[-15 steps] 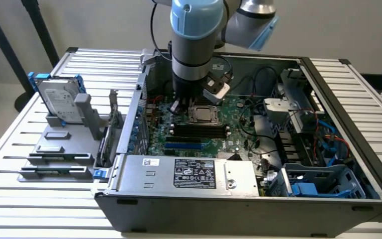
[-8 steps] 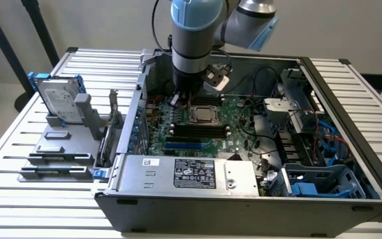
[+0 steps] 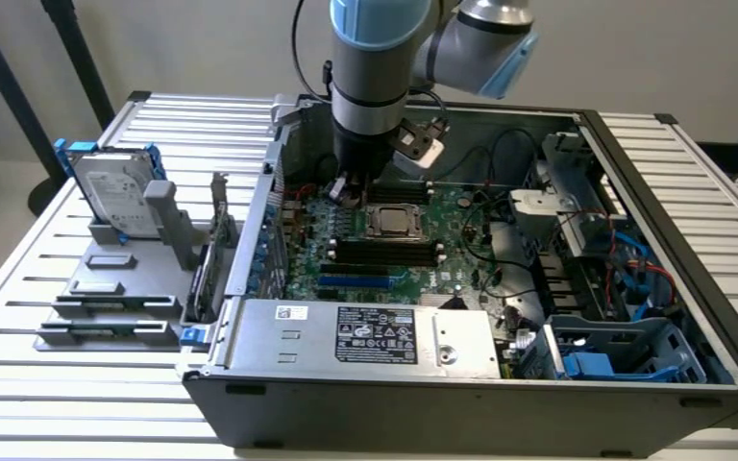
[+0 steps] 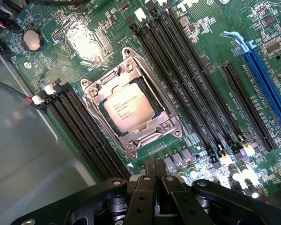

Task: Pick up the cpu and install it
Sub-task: 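Install the first cpu locking lever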

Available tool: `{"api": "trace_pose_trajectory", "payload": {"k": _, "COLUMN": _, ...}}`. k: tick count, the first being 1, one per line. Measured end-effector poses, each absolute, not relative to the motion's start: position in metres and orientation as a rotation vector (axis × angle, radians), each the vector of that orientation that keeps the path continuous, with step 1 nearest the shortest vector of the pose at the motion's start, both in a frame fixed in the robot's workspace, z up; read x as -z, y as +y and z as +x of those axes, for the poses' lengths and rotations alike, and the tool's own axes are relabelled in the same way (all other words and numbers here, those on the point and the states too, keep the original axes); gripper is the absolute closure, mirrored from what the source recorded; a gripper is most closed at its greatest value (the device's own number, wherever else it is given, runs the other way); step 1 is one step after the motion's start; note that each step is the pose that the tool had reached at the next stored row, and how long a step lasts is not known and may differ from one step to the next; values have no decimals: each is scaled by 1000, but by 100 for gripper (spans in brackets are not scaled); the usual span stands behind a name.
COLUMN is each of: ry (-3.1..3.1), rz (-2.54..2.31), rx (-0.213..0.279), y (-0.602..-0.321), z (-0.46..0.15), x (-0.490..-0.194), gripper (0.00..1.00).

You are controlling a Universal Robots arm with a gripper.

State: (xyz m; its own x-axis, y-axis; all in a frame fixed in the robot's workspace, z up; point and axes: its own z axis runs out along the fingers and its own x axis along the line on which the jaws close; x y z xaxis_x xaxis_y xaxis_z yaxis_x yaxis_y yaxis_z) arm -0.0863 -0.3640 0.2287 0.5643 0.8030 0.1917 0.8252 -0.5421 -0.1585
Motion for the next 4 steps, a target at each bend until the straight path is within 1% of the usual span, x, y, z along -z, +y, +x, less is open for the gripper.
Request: {"api": "trace_pose_trajectory", "payload": {"k": 4, "ry": -1360, "rz": -2568, "rx": 141, "y": -364, "z": -86, "x": -229, "gripper": 89}}
